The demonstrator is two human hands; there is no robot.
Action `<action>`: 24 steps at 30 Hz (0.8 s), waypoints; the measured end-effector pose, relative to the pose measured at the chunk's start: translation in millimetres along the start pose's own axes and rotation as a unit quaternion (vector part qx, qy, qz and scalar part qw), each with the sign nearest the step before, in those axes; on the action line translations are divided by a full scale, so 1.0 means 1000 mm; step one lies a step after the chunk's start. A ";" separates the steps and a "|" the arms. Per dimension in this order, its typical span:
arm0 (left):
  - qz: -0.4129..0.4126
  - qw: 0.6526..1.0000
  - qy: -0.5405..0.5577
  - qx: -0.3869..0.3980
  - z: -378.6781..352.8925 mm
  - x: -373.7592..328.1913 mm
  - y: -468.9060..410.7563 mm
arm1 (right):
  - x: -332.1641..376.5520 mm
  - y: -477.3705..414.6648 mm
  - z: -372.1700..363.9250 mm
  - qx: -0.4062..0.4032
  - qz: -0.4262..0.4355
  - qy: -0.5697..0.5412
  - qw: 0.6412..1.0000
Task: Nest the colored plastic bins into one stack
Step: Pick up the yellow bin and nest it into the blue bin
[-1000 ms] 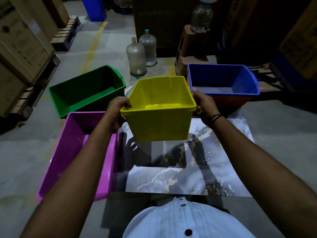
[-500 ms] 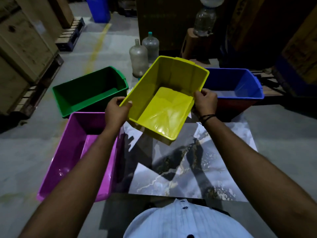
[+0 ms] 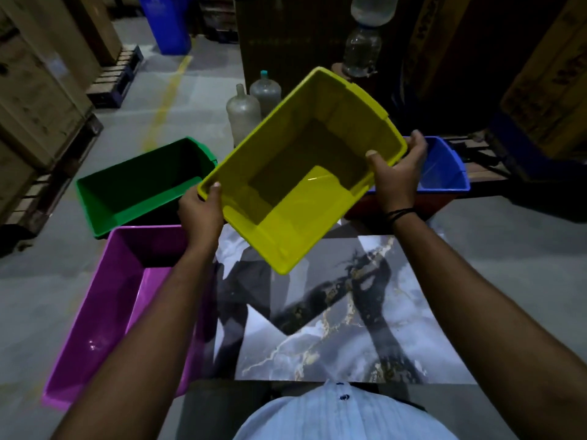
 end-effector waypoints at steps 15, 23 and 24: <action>0.056 0.964 0.221 0.141 -0.124 -0.074 -0.013 | -0.060 -0.059 0.093 0.055 0.083 0.080 0.992; -0.058 0.919 0.131 0.367 -0.205 -0.115 0.006 | -0.091 -0.101 0.135 0.039 0.055 0.115 0.991; -0.068 0.919 0.118 0.371 -0.215 -0.119 0.009 | -0.096 -0.106 0.140 0.039 0.047 0.117 0.991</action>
Point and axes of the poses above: each hand's wrist, its own y-axis away from the middle knuckle, its own z-axis out of the back of the hand, x = y × z, the point moved 3 cm from there along -y, towards the middle knuckle, and after that the axes turned 8 degrees about y, right-handed, at the moved point
